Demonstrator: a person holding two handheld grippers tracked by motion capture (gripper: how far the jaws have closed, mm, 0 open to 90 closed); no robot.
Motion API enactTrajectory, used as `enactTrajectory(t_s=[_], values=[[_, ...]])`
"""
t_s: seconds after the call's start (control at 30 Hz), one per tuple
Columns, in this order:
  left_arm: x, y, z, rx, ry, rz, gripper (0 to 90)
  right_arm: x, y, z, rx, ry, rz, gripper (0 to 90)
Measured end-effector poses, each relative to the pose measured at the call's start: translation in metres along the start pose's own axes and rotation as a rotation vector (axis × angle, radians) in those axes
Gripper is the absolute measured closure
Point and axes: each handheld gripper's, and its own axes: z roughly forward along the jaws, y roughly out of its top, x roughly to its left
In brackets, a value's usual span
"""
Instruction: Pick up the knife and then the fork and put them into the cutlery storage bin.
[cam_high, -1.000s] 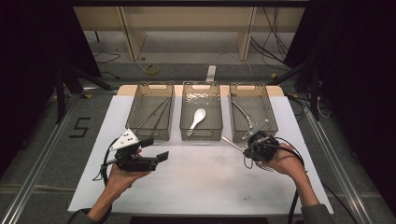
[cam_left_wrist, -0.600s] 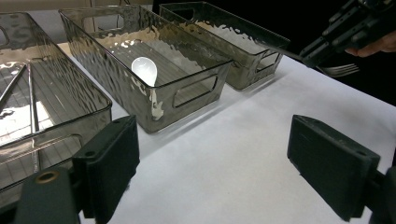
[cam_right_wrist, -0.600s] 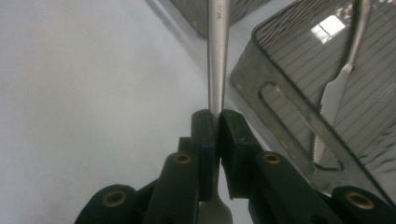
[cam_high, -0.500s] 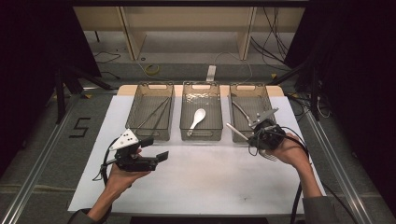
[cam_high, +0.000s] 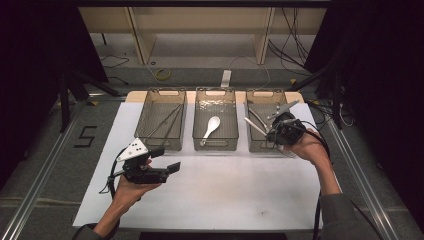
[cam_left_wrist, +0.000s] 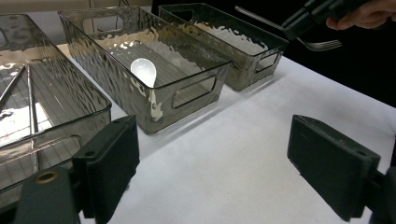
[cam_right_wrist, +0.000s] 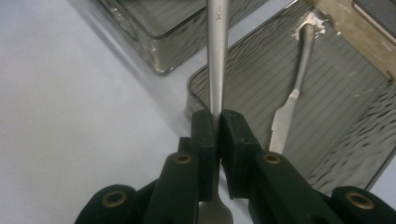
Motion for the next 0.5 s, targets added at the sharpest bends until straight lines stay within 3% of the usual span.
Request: enactTrajectory(t_s=[0.5], values=[[0.0, 0.0, 0.0, 0.001, 0.0, -0.001, 16.2, -0.032, 0.026, 0.01, 0.026, -0.032, 0.054, 84.5]])
